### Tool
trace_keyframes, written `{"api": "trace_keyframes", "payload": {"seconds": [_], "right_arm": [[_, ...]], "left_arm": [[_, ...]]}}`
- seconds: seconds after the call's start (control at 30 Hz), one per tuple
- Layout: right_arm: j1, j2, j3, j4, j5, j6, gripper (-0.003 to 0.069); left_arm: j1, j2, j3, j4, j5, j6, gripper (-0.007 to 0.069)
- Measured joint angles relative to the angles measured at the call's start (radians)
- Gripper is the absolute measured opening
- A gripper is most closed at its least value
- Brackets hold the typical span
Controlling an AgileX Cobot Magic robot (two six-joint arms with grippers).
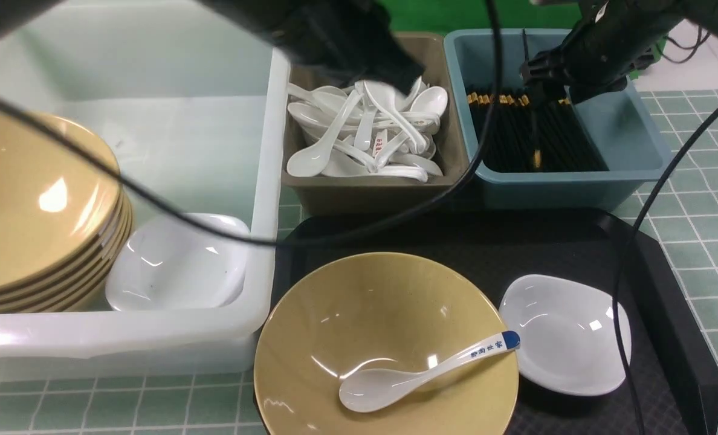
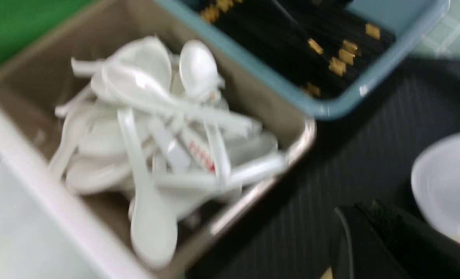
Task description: On blue table put chopsticks spoon bowls plates into blue grey white boxes.
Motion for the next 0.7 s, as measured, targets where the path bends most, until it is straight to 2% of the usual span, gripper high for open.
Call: {"api": "trace_keyframes", "payload": {"seconds": [0.13, 0.37, 0.5, 0.63, 0.7], "right_arm": [[0.038, -0.083, -0.023, 0.102, 0.153, -0.205, 0.0542], [0.186, -0.312, 0.119, 0.129, 0.165, -0.348, 0.0544], [0.314, -0.430, 0.296, 0.129, 0.169, -0.473, 0.0544], [0.449, -0.478, 0.482, 0.114, 0.176, -0.685, 0.0544], [0.528, -0.470, 0.583, 0.061, 0.174, -0.802, 0.0544]], "left_arm": [[0.001, -0.154, 0.164, 0.009, 0.038, 0.000, 0.0006], [0.001, -0.425, 0.418, 0.009, 0.050, -0.003, 0.0006], [0.001, -0.539, 0.522, 0.009, 0.055, -0.003, 0.0006], [0.001, -0.623, 0.607, 0.009, 0.057, -0.003, 0.0006], [0.001, -0.644, 0.644, 0.008, 0.056, -0.003, 0.0006]]}}
